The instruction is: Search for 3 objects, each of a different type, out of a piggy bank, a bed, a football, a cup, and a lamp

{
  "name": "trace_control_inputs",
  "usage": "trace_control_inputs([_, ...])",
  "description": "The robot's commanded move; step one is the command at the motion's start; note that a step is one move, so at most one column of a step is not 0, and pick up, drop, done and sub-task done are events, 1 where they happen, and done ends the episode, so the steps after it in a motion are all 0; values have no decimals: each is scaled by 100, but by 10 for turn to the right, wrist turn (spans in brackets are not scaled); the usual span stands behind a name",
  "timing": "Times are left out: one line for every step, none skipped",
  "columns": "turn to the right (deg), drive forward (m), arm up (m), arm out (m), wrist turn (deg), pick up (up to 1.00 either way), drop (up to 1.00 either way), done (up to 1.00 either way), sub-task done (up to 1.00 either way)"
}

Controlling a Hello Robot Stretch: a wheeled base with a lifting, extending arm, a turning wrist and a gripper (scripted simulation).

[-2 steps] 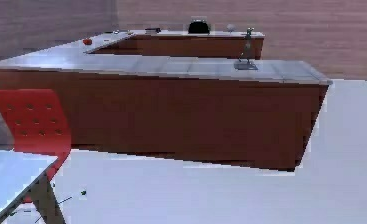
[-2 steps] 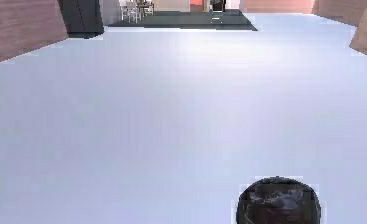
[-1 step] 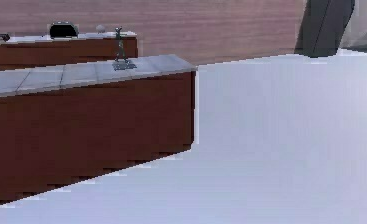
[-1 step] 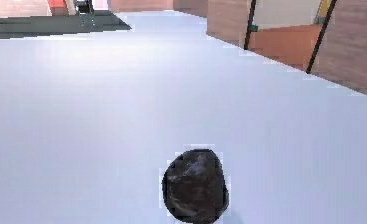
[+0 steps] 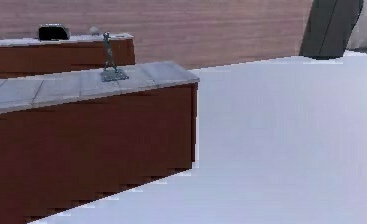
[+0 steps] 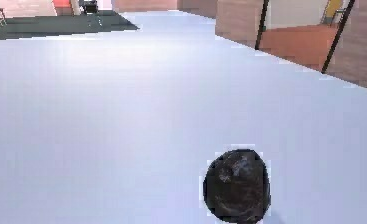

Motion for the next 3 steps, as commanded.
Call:
trace_control_inputs([450,0,0,0,0,0,0,0,0])
trace_control_inputs([60,0,0,0,0,0,0,0,0])
trace_control_inputs([0,100,0,0,0,0,0,0,0])
